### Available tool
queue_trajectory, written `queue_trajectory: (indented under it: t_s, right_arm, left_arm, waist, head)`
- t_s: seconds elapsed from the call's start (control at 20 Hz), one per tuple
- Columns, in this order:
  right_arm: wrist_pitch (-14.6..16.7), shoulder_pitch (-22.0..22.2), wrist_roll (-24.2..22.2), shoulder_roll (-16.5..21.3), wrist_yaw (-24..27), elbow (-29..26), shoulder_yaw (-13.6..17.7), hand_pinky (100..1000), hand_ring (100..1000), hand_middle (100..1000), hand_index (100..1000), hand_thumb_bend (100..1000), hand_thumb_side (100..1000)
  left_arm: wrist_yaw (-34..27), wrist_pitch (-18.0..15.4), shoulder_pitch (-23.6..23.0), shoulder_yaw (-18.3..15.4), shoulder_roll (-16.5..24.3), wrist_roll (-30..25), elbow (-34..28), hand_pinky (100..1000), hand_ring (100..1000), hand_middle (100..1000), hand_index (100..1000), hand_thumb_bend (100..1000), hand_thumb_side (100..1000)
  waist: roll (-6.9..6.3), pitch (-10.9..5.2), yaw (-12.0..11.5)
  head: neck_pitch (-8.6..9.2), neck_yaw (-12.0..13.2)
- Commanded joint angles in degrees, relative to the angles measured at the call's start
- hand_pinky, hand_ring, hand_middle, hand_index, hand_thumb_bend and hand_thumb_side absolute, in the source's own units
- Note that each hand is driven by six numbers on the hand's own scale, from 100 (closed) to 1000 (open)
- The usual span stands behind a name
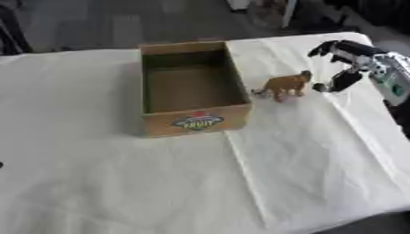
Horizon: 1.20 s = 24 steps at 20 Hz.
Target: Pick up objects on the table and place them in the box.
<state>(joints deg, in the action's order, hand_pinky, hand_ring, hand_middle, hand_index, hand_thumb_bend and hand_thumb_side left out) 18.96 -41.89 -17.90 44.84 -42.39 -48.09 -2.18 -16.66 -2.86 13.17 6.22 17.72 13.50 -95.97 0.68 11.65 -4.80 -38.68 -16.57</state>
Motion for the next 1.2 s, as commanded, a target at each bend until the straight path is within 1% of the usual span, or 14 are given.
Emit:
queue_trajectory:
  t_s: [0.05,0.2,0.35,0.75,0.9,0.95,1.1,1.2]
  right_arm:
    - [0.8,-1.4,0.4,1.1,-1.9,-0.5,-0.1,827,938,886,892,418,100]
    - [1.3,-1.5,1.3,0.8,-3.4,-0.7,-0.3,846,949,896,896,417,100]
    - [1.7,-1.8,2.0,0.3,-4.6,-0.5,-0.4,843,946,896,897,419,100]
    - [2.4,-3.3,1.1,-1.6,-5.4,0.4,-1.0,802,906,859,879,413,100]
    - [2.4,-3.7,1.0,-2.4,-5.8,0.7,-1.2,772,871,834,859,400,100]
    - [2.5,-3.7,1.1,-2.6,-6.0,0.8,-1.2,749,844,811,836,383,100]
    - [2.8,-3.9,2.3,-3.3,-6.9,1.0,-1.4,732,821,785,809,355,100]
    - [3.1,-3.9,3.7,-3.7,-7.8,1.0,-1.5,705,780,738,758,321,100]
  left_arm:
    - [0.0,-0.1,0.8,0.0,1.2,-0.2,-1.2,542,585,503,503,233,535]
    - [0.0,-0.1,0.8,0.0,1.1,-0.3,-1.2,542,585,503,503,235,534]
    - [0.0,-0.1,0.8,0.0,1.1,-0.3,-1.2,542,585,503,503,234,535]
    - [0.0,-0.1,0.8,0.0,0.9,-0.3,-1.1,542,586,503,502,237,534]
    - [-0.1,-0.1,0.8,0.1,0.8,-0.4,-1.1,542,586,503,502,238,534]
    - [0.0,-0.1,0.8,0.1,0.8,-0.4,-1.1,542,586,503,502,237,534]
    - [-0.1,-0.2,0.8,0.1,0.8,-0.4,-1.1,542,586,502,502,238,534]
    - [-0.1,-0.2,0.8,0.1,0.7,-0.4,-1.1,542,587,502,502,239,534]
  waist:
    - [0.03,-0.71,-0.1]
    - [0.02,-0.64,-0.2]
    - [-0.02,-0.58,-0.3]
    - [-0.13,-0.55,-0.6]
    - [-0.15,-0.52,-0.7]
    - [-0.16,-0.50,-0.7]
    - [-0.19,-0.47,-0.9]
    - [-0.23,-0.44,-1.0]
  head:
    - [0.56,-0.1]
    - [0.58,-0.1]
    - [0.61,-0.1]
    - [0.52,-0.2]
    - [0.54,-0.2]
    - [0.57,-0.2]
    - [0.57,-0.2]
    - [0.64,-0.2]
